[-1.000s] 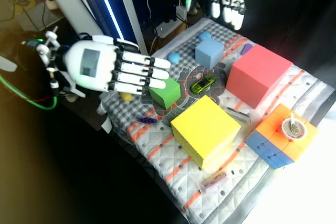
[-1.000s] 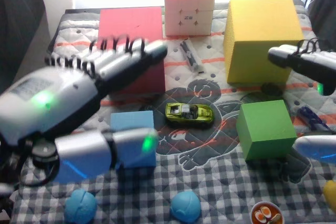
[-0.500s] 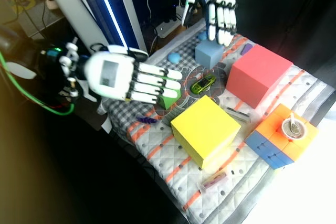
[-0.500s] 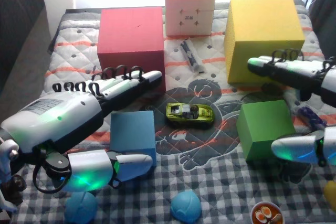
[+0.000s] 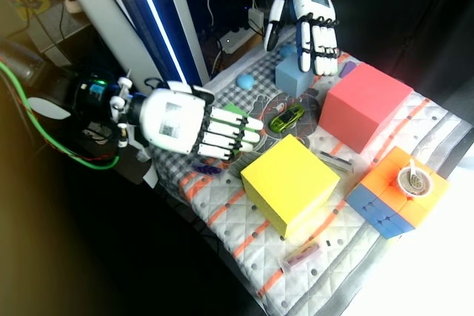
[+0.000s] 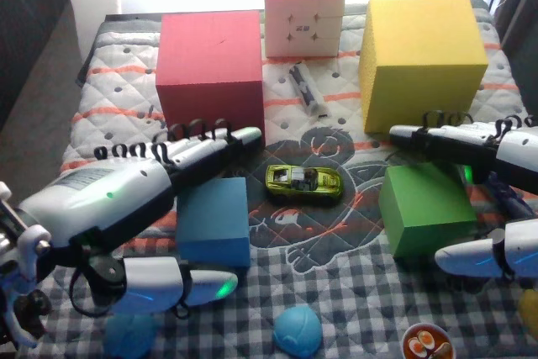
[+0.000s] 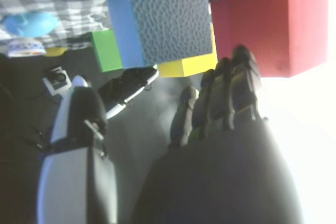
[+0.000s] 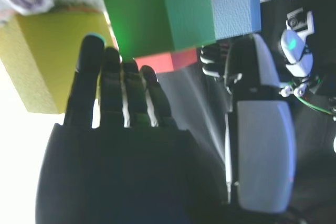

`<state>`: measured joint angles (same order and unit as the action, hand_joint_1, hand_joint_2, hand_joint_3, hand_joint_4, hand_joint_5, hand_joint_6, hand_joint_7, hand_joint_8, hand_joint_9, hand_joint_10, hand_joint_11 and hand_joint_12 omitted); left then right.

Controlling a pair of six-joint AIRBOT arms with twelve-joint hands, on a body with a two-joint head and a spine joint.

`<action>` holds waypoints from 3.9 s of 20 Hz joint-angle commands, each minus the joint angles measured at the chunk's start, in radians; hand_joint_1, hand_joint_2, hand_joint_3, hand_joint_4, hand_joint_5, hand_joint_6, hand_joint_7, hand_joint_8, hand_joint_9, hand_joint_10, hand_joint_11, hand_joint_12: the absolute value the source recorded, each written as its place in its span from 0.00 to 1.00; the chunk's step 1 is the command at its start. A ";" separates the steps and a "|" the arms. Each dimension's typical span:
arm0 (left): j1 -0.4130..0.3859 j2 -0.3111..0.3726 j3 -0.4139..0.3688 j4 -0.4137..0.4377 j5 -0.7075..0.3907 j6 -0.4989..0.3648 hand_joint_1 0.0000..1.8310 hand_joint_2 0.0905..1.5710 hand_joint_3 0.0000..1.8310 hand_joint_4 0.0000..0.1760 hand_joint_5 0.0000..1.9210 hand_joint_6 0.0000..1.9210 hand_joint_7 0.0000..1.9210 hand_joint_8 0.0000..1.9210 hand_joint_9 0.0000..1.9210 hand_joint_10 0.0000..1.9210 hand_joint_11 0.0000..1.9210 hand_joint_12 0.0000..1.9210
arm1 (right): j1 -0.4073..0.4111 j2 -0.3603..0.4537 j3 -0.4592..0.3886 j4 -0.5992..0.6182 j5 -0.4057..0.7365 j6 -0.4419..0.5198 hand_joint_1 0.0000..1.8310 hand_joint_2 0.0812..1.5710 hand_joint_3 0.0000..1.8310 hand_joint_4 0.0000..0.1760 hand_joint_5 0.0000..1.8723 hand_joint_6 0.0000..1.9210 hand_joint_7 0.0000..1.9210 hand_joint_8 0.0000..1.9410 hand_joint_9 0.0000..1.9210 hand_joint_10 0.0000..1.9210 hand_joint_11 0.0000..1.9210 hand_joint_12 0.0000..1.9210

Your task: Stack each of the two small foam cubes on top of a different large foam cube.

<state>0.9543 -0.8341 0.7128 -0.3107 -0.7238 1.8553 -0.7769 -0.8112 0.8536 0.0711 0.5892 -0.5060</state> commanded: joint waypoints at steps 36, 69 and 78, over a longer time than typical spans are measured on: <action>-0.310 0.093 -0.019 0.116 -0.119 0.095 0.71 0.75 0.00 0.44 0.02 0.94 0.00 0.93 0.04 0.98 0.07 1.00 | 0.217 0.122 -0.039 -0.055 0.227 0.005 0.72 0.60 0.38 0.00 0.24 0.90 0.37 0.86 0.39 0.93 0.42 1.00; -0.671 -0.110 0.285 -0.234 0.290 0.440 0.69 0.70 0.00 0.13 0.05 0.80 0.03 0.74 0.12 0.92 0.18 1.00 | 0.552 -0.053 0.222 0.419 -0.132 0.005 0.59 0.86 0.01 0.00 0.25 0.91 0.34 0.81 0.33 0.97 0.40 1.00; -0.659 -0.145 0.312 -0.368 0.303 0.599 0.68 0.71 0.00 0.13 0.05 0.80 0.01 0.80 0.09 0.97 0.18 1.00 | 0.559 -0.079 0.261 0.639 -0.150 0.005 0.61 0.85 0.00 0.00 0.24 0.88 0.37 0.80 0.36 0.94 0.39 1.00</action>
<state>0.3073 -0.9768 1.0241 -0.6987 -0.3275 2.4535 -0.2390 -0.8989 1.1099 0.7147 0.3439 -0.5133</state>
